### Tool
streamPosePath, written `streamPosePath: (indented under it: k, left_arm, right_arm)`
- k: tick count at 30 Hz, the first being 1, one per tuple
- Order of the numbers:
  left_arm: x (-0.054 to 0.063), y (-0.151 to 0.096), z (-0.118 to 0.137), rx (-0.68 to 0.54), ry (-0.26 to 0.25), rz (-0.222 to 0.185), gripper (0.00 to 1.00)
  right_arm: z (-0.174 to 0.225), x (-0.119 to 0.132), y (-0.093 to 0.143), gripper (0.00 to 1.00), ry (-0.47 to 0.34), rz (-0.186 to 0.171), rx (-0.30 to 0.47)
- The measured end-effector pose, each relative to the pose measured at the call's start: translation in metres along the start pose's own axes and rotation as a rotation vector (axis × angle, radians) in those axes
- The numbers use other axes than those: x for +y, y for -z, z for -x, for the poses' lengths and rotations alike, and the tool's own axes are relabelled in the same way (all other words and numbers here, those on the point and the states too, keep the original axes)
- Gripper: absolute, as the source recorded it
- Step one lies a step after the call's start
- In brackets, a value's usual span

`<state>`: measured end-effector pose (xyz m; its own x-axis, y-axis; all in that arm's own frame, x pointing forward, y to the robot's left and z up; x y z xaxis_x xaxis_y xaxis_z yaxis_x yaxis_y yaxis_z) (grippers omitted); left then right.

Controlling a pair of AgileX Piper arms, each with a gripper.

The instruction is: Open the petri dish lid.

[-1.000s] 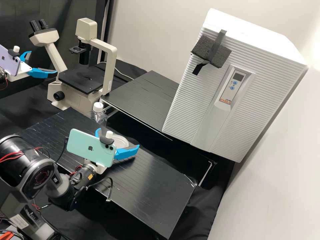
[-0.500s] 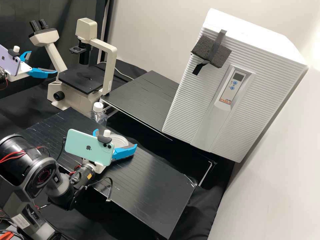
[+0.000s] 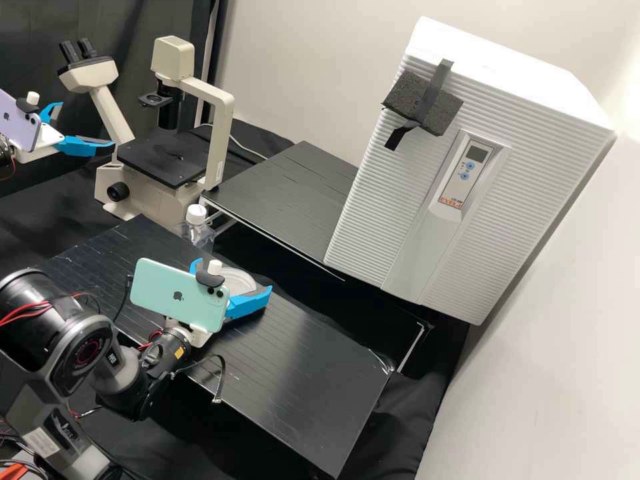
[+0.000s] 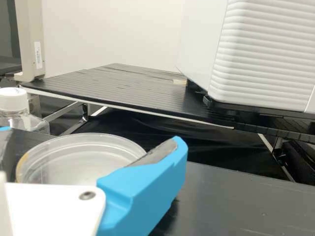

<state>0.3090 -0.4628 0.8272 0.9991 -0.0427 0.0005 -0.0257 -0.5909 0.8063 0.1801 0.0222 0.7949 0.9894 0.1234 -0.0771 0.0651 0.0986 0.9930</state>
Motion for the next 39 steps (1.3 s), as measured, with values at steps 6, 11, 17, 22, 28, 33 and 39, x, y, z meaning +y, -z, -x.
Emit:
streamPosePath:
  k: [6, 11, 17, 22, 28, 33, 39]
  left_arm:
    - [0.000, 0.000, 0.000, 0.000, 0.000, 0.000, 1.00]
    - [0.000, 0.000, 0.000, 0.000, 0.000, 0.000, 1.00]
    - [0.000, 0.000, 0.000, 0.000, 0.000, 0.000, 1.00]
    - [0.000, 0.000, 0.000, 0.000, 0.000, 0.000, 1.00]
    - [0.000, 0.000, 0.000, 0.000, 0.000, 0.000, 1.00]
    - [0.000, 0.000, 0.000, 0.000, 0.000, 0.000, 1.00]
    - [0.000, 0.000, 0.000, 0.000, 0.000, 0.000, 1.00]
  right_arm:
    - [0.000, 0.000, 0.000, 0.00, 0.000, 0.000, 0.000]
    - [0.000, 0.000, 0.000, 0.00, -0.001, 0.000, -0.002]
    - [0.000, 0.001, -0.001, 0.00, -0.004, 0.002, -0.005]
    - [0.000, 0.002, -0.002, 0.00, -0.006, -0.002, -0.008]
    - [0.001, 0.002, -0.003, 0.00, -0.003, -0.025, -0.004]
    - [0.001, 0.003, -0.003, 0.00, 0.001, -0.021, -0.002]
    - [0.005, 0.012, -0.002, 0.00, -0.033, -0.052, 0.015]
